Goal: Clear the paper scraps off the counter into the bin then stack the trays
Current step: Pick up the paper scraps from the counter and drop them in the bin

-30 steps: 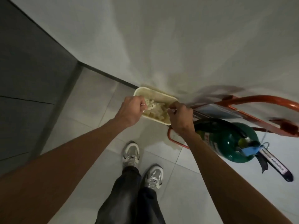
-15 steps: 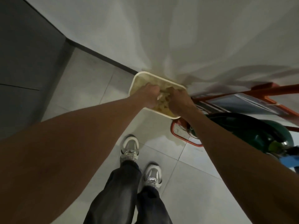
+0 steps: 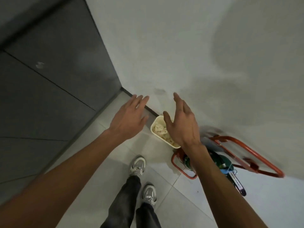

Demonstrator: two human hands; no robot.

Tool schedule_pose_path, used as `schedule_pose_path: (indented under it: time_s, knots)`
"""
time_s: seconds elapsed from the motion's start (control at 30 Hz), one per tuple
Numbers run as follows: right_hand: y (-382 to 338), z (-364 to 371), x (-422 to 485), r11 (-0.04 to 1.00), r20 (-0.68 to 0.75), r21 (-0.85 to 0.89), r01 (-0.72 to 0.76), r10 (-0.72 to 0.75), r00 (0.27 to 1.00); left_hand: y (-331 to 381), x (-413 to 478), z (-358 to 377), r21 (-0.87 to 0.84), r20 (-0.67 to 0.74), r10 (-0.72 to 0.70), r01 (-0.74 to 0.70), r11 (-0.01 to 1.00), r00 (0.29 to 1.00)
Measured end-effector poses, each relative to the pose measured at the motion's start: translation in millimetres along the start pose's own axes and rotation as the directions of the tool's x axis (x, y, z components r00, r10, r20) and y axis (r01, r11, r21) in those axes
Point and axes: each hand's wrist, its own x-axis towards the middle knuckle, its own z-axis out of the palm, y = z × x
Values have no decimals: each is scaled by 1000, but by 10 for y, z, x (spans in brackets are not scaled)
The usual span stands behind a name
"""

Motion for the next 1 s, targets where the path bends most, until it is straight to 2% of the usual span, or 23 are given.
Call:
schedule_pose_path:
  time_s: [0.17, 0.3, 0.47, 0.7, 0.83, 1.0]
  knots:
    - [-1171, -1046, -385, 984, -78, -5, 180, -179, 981, -79, -997, -1456, -83, -226, -182, 167, 982, 957]
    - [-2028, -1696, -736, 959, -97, 1, 283, -282, 955, -99, -1852, -2349, -193, -348, -339, 287, 938, 874]
    - [-2976, -2079, -1115, 913, -77, 43, 407, -403, 912, -176, -2919, -3100, -339, -441, -501, 378, 861, 745]
    - [-4223, -1930, -1568, 801, -106, 103, 589, -580, 808, -706, -4270, -3626, -478, -555, -647, 436, 763, 523]
    - [-4881, -1588, -1888, 740, -63, 171, 650, -650, 757, -1146, -5024, -3698, -547, -545, -728, 481, 685, 417]
    - [-5652, -1043, -2328, 704, 19, 260, 661, -688, 726, -1776, -5926, -3580, -611, -511, -797, 516, 600, 322]
